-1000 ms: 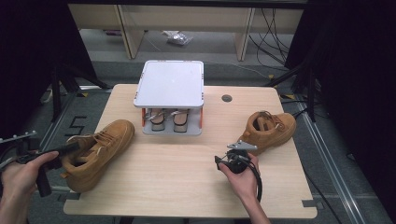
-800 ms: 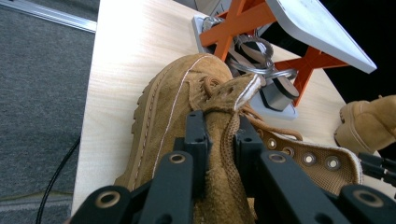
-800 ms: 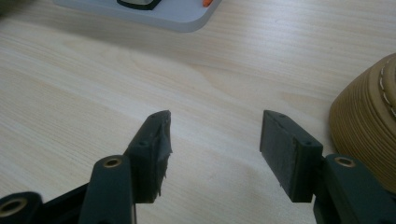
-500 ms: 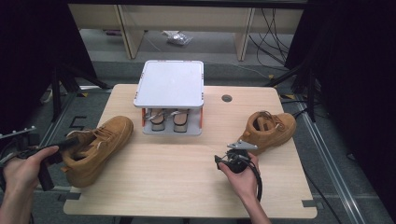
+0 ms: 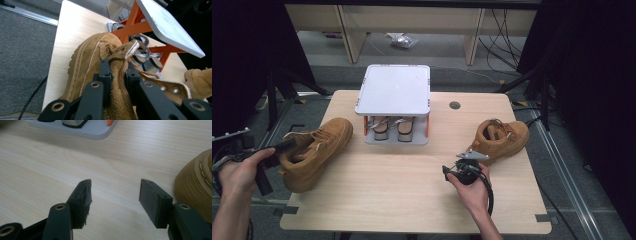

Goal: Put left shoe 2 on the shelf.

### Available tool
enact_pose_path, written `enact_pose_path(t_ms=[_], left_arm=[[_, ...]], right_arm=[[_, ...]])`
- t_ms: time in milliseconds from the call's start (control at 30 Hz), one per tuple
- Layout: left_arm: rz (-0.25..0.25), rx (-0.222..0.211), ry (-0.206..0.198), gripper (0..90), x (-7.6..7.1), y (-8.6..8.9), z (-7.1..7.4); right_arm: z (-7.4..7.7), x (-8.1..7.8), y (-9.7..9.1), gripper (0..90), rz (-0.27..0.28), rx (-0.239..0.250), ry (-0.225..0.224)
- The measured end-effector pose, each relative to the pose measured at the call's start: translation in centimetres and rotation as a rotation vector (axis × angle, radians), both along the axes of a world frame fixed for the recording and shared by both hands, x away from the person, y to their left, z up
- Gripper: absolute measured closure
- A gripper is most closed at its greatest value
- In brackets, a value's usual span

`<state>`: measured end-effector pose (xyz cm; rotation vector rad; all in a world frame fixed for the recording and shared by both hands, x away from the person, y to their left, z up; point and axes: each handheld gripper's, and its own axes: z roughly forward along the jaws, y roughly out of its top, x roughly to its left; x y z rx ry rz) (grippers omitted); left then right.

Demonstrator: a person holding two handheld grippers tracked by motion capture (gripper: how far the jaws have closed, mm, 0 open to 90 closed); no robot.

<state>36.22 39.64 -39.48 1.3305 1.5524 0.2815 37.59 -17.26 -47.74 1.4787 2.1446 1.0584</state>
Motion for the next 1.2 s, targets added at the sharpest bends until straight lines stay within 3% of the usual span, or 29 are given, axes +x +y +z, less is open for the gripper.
enact_pose_path(t_ms=[300,1200], left_arm=[[0.006,-0.017,-0.012,80.2,0.8,-0.2,0.3],[0.052,-0.038,-0.039,80.2,2.7,-0.3,1.2]], right_arm=[[0.0,-0.1,0.1,44.2,-0.009,0.009,0.016],[0.0,0.0,-0.1,44.2,-0.011,0.012,-0.001]])
